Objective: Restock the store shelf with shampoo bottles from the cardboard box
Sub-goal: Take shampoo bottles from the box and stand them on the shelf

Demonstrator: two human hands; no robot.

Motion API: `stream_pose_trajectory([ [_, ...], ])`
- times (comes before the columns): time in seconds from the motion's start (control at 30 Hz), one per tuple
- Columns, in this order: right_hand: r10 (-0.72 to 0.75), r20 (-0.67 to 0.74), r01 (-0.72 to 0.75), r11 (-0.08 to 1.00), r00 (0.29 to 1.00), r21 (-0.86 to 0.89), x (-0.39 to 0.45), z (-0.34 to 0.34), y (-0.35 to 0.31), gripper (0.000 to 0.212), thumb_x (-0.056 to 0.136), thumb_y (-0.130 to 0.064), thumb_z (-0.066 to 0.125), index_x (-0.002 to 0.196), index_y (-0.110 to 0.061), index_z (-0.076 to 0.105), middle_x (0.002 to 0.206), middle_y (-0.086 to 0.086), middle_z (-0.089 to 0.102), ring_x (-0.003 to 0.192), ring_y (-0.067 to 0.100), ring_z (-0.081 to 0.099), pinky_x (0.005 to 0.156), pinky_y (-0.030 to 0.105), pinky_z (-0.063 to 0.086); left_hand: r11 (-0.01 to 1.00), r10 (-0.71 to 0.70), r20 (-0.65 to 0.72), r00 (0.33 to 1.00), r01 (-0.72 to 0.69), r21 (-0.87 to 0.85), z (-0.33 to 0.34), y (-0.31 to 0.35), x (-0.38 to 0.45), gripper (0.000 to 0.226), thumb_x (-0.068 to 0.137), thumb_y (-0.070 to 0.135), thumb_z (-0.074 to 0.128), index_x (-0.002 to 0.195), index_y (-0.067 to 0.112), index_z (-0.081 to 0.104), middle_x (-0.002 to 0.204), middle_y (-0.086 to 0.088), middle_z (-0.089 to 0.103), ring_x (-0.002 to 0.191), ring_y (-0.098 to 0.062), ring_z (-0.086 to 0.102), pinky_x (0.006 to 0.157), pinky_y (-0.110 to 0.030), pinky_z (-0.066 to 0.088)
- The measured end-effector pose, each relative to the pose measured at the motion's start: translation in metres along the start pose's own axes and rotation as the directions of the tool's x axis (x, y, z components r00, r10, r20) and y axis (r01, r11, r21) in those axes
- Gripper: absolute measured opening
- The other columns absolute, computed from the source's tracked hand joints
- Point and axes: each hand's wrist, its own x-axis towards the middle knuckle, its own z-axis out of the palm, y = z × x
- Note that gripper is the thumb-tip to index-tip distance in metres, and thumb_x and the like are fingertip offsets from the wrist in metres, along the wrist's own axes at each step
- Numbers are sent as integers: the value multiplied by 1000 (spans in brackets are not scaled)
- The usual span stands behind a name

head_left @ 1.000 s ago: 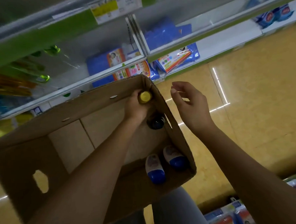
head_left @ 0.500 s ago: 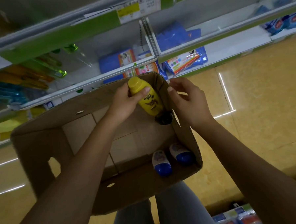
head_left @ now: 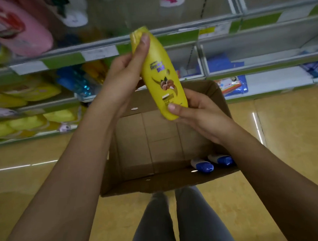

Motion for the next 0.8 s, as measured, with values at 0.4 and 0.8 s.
stream_pose_trajectory([
  [0.4, -139, 497, -125, 879, 856, 460, -37, 116, -56, 74, 77, -23, 77, 136, 2, 41, 128, 25, 55, 113, 33, 61, 100, 41, 49, 956, 242, -17, 970, -242, -167, -74, 75, -98, 52, 65, 58, 69, 89, 14, 59, 84, -12, 63, 80, -26, 64, 79, -47, 52],
  [0.8, -163, 507, -34, 934, 846, 357, -56, 172, -66, 68, 76, -23, 77, 131, 2, 47, 119, 21, 62, 105, 29, 64, 93, 35, 52, 955, 297, -203, 933, -289, 69, -108, 100, -153, 74, 64, 66, 68, 112, 11, 58, 90, -2, 58, 85, -18, 63, 89, -48, 51],
])
